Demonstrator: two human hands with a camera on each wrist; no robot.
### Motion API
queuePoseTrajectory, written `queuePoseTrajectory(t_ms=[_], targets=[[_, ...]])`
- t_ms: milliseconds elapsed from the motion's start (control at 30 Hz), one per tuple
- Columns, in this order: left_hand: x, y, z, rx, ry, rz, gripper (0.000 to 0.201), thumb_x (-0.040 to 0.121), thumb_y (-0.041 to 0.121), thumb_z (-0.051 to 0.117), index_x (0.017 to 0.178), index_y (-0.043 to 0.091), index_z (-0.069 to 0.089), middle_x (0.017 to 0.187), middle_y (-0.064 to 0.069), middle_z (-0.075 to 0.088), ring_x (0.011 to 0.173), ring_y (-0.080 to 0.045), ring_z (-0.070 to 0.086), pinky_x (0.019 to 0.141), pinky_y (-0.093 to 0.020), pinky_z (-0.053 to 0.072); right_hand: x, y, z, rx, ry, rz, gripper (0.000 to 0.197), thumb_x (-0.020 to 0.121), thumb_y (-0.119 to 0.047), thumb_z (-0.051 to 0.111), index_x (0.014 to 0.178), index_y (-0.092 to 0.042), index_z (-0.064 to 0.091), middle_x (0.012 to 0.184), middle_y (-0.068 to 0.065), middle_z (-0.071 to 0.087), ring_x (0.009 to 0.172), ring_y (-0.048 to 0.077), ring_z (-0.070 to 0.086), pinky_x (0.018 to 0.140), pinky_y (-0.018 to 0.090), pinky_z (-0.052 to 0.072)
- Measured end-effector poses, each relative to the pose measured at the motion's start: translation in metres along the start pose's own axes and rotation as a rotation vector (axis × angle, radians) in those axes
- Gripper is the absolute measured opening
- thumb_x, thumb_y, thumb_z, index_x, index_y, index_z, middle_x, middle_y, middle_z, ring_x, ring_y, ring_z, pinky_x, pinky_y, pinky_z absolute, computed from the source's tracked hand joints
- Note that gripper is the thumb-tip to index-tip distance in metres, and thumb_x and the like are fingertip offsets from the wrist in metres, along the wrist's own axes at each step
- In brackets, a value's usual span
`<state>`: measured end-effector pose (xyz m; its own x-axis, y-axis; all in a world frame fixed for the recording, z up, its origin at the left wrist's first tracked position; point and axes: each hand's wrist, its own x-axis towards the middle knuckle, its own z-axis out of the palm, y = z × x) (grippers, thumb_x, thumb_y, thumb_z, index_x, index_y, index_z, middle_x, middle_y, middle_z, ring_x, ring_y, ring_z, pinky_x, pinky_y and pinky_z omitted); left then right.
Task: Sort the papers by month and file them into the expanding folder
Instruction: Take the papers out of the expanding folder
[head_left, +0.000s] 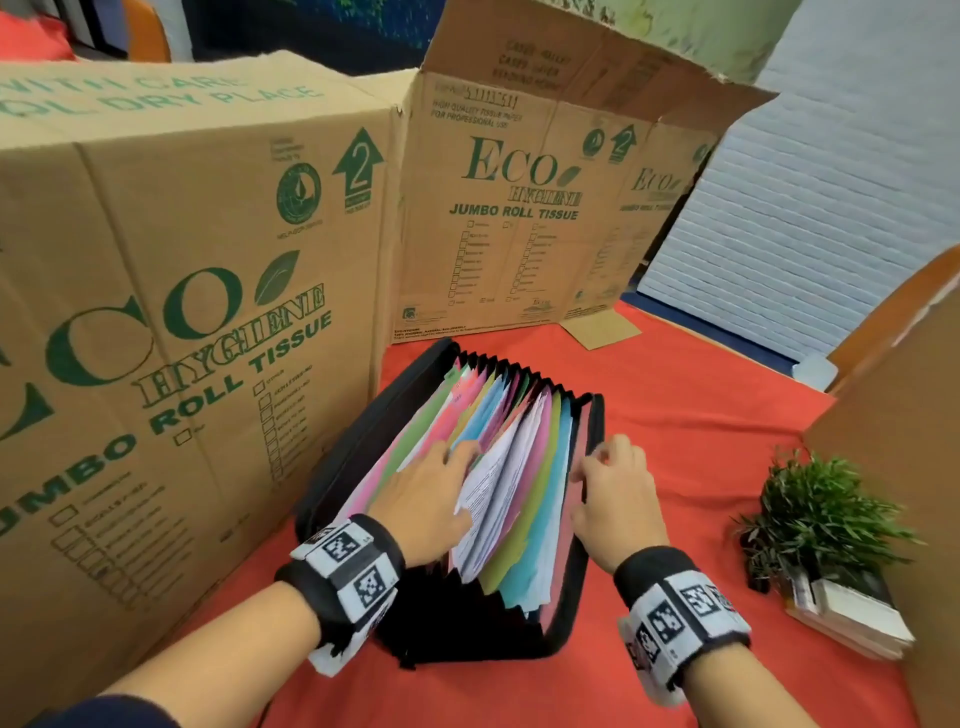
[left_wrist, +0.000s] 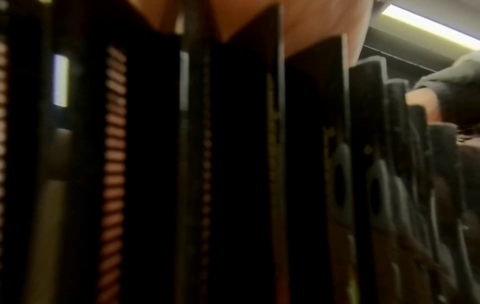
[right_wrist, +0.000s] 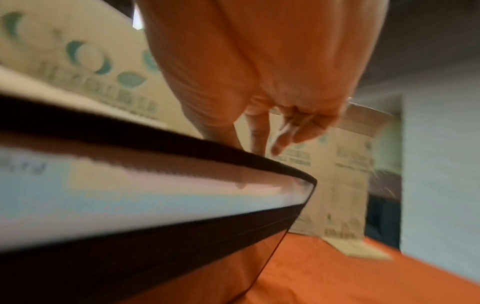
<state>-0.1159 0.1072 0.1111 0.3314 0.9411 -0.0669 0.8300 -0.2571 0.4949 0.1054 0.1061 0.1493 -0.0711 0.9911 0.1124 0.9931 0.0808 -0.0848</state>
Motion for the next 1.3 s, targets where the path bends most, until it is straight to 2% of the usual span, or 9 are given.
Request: queuePoseTrajectory(t_ms=[100, 200, 433, 567, 633, 900, 1033, 1167, 1300], targets=[[-0.001, 0.0, 0.001, 0.013, 0.041, 0.036, 0.063, 0.084, 0.023, 0.053, 0.139, 0.036, 0.024, 0.123, 0.004, 0.041, 0.087, -0.026, 0.057, 0.073, -0.042, 0.05, 0.008, -0.018, -0.007, -0.094, -0.187, 0.028, 0.009, 0.087, -0.011, 0.048, 0.083, -0.011, 0.056, 0.096, 0.01, 0.057, 0.099, 0.033, 0.058, 0.078, 0.035, 0.048], [-0.001, 0.0, 0.001, 0.012, 0.071, 0.054, 0.056, 0.086, 0.027, 0.049, 0.136, 0.04, 0.027, 0.12, 0.006, 0.044, 0.086, -0.023, 0.056, 0.072, -0.039, 0.049, 0.017, -0.028, -0.007, -0.093, -0.365, 0.176, 0.023, 0.095, -0.025, 0.05, 0.103, -0.007, 0.061, 0.111, 0.014, 0.063, 0.104, 0.034, 0.062, 0.081, 0.035, 0.049], [0.0, -0.002, 0.003, 0.064, 0.103, 0.022, 0.061, 0.088, 0.017, 0.047, 0.139, 0.042, 0.024, 0.126, 0.006, 0.046, 0.09, -0.022, 0.056, 0.077, -0.042, 0.05, 0.032, -0.022, 0.009, 0.234, -0.398, 0.425, 0.039, 0.088, -0.009, 0.046, 0.126, -0.015, 0.045, 0.116, 0.017, 0.059, 0.103, 0.035, 0.061, 0.082, 0.035, 0.051], [-0.001, -0.005, 0.001, 0.093, 0.13, 0.089, 0.068, 0.087, 0.013, 0.047, 0.145, 0.04, 0.023, 0.137, 0.011, 0.039, 0.112, -0.017, 0.049, 0.091, -0.041, 0.045, 0.032, -0.024, 0.022, 0.169, -0.414, 0.51, 0.058, 0.083, -0.038, 0.067, 0.123, -0.002, 0.045, 0.115, 0.011, 0.058, 0.108, 0.03, 0.061, 0.078, 0.032, 0.05], [-0.003, -0.004, 0.001, 0.155, 0.153, 0.13, 0.068, 0.087, 0.012, 0.049, 0.146, 0.037, 0.025, 0.142, 0.014, 0.033, 0.119, -0.015, 0.043, 0.093, -0.038, 0.04, 0.033, -0.027, 0.029, 0.091, -0.402, 0.499, 0.047, 0.084, -0.039, 0.065, 0.116, -0.004, 0.058, 0.104, 0.007, 0.06, 0.103, 0.026, 0.063, 0.069, 0.028, 0.047], [-0.006, 0.002, 0.006, 0.203, 0.154, 0.146, 0.063, 0.087, 0.013, 0.047, 0.146, 0.03, 0.029, 0.147, 0.017, 0.029, 0.123, -0.012, 0.04, 0.09, -0.033, 0.035, 0.026, -0.038, 0.039, -0.183, -0.555, 0.545, 0.029, 0.087, -0.038, 0.051, 0.106, -0.019, 0.059, 0.12, 0.008, 0.053, 0.112, 0.026, 0.048, 0.09, 0.033, 0.046], [-0.003, 0.003, 0.004, 0.212, 0.168, 0.086, 0.061, 0.087, 0.016, 0.047, 0.144, 0.027, 0.031, 0.147, 0.013, 0.029, 0.125, -0.014, 0.042, 0.088, -0.037, 0.035, 0.029, -0.027, 0.043, -0.011, -0.559, 0.517, 0.024, 0.084, -0.038, 0.054, 0.073, -0.016, 0.055, 0.091, 0.002, 0.06, 0.082, 0.02, 0.059, 0.07, 0.026, 0.05], [-0.003, 0.005, 0.003, 0.202, 0.155, 0.068, 0.061, 0.088, 0.014, 0.047, 0.146, 0.023, 0.03, 0.148, 0.01, 0.028, 0.127, -0.015, 0.041, 0.096, -0.04, 0.036, 0.029, -0.025, 0.04, 0.116, -0.594, 0.499, 0.022, 0.085, -0.036, 0.056, 0.085, -0.014, 0.06, 0.092, 0.005, 0.061, 0.082, 0.021, 0.062, 0.052, 0.022, 0.041], [-0.003, 0.004, 0.004, 0.184, 0.174, 0.06, 0.06, 0.087, 0.011, 0.046, 0.145, 0.023, 0.032, 0.148, 0.008, 0.029, 0.127, -0.015, 0.041, 0.097, -0.04, 0.035, 0.028, -0.034, 0.03, 0.344, -0.613, 0.452, 0.013, 0.089, -0.023, 0.063, 0.098, -0.015, 0.064, 0.109, 0.01, 0.062, 0.112, 0.025, 0.062, 0.089, 0.03, 0.053]])
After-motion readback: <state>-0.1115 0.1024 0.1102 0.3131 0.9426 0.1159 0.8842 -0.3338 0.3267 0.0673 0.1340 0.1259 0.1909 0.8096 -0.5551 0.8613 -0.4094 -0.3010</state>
